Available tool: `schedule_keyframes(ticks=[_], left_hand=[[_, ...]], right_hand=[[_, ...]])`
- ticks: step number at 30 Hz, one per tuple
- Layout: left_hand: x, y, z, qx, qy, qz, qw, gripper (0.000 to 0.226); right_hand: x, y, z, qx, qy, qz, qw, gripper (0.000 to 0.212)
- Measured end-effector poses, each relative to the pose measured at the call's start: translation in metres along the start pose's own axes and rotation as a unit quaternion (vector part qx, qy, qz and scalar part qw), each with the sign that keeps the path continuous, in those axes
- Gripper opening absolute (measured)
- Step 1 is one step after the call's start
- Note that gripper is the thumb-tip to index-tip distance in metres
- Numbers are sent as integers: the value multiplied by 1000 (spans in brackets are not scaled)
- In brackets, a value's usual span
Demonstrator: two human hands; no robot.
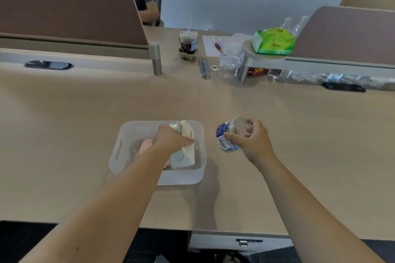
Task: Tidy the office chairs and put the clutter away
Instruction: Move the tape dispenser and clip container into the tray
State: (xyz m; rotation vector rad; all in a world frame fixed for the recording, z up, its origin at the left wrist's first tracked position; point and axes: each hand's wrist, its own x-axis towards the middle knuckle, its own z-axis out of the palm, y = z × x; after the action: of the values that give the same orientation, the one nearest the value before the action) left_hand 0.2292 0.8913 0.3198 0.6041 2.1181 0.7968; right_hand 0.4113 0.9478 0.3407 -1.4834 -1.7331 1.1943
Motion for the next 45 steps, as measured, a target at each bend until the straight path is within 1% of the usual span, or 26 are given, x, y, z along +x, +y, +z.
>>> schedule_keyframes(ticks=[5, 11, 13, 16, 20, 23, 25, 27, 29, 33, 37, 41, 43, 45], left_hand=[[25, -4, 24, 23, -15, -11, 1000, 62], [37, -9, 43, 88, 17, -3, 996, 73], [36, -4, 39, 105, 9, -8, 994, 76], [27, 6, 23, 120, -11, 8, 993, 64], [13, 7, -3, 117, 8, 65, 991, 39], [5, 2, -28, 48, 45, 107, 992, 15], [1, -2, -47, -5, 80, 129, 988, 10], [-3, -7, -66, -28, 104, 142, 984, 6], [-4, -14, -84, -46, 117, 143, 982, 4], [1, -38, -113, -70, 138, 123, 980, 4], [14, -64, -128, -92, 147, 91, 981, 3], [23, -77, -132, -106, 147, 83, 980, 5], [24, -78, -130, -114, 146, 85, 979, 10], [22, -77, -128, -117, 144, 90, 978, 10]], right_hand=[[8, 18, 6, 24, 4, 20, 999, 75], [9, 29, 5, 31, 3, 35, 999, 74], [8, 29, 3, 31, 2, 36, 999, 74], [6, 24, 4, 29, -4, 33, 999, 74], [0, 6, 14, 19, -25, 9, 999, 75], [-4, -13, 29, 9, -52, -16, 998, 80], [-6, -26, 41, -5, -60, -35, 998, 82], [-6, -38, 55, -42, -62, -55, 996, 81], [-5, -47, 73, -68, -83, -65, 992, 78], [-1, -53, 119, -142, -162, -97, 972, 77], [6, -49, 157, -238, -226, -134, 935, 79], [16, -40, 175, -289, -259, -154, 909, 79], [17, -35, 179, -312, -269, -166, 896, 77], [17, -35, 178, -326, -268, -182, 888, 74]])
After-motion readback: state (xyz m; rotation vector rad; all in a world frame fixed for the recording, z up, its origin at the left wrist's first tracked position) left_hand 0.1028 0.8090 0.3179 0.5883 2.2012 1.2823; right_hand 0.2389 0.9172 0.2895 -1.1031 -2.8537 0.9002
